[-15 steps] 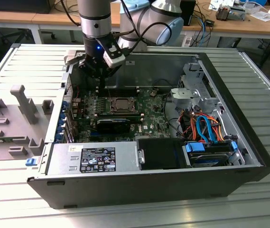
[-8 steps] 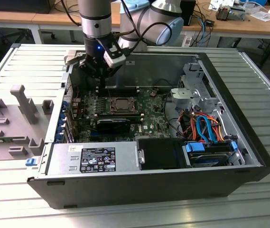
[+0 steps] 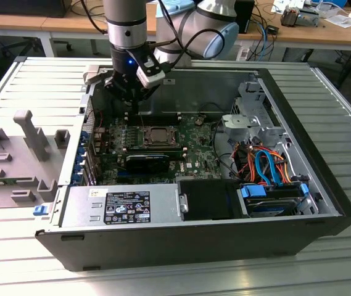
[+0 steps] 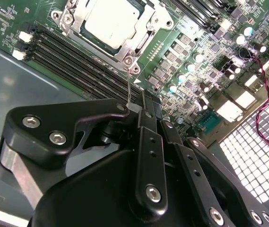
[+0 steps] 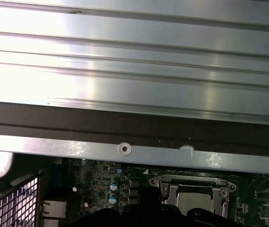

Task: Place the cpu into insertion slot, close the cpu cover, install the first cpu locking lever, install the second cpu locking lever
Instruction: 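Install the second cpu locking lever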

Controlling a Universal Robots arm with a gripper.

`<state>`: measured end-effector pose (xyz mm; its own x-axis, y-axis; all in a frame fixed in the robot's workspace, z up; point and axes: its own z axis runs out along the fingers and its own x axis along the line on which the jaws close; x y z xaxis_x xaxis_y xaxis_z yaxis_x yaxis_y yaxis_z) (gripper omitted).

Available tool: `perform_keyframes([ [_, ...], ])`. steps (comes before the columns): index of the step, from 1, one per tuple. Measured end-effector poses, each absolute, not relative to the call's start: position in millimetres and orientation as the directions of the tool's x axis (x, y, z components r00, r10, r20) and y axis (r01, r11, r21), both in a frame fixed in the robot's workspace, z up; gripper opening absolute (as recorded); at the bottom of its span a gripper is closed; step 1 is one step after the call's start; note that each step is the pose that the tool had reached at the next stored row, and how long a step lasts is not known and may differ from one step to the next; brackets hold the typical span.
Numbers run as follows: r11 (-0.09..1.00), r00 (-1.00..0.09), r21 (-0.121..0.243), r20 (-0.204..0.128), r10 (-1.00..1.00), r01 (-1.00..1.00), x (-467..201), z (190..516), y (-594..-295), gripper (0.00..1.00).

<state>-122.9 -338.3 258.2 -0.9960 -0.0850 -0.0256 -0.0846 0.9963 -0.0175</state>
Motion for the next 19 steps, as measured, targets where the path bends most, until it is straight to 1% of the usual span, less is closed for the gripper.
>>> perform_keyframes([
  [19,0.996,-0.996,-0.018,-0.026,-0.085,-0.085,-112.8,258.0,-338.3,0.11],
])
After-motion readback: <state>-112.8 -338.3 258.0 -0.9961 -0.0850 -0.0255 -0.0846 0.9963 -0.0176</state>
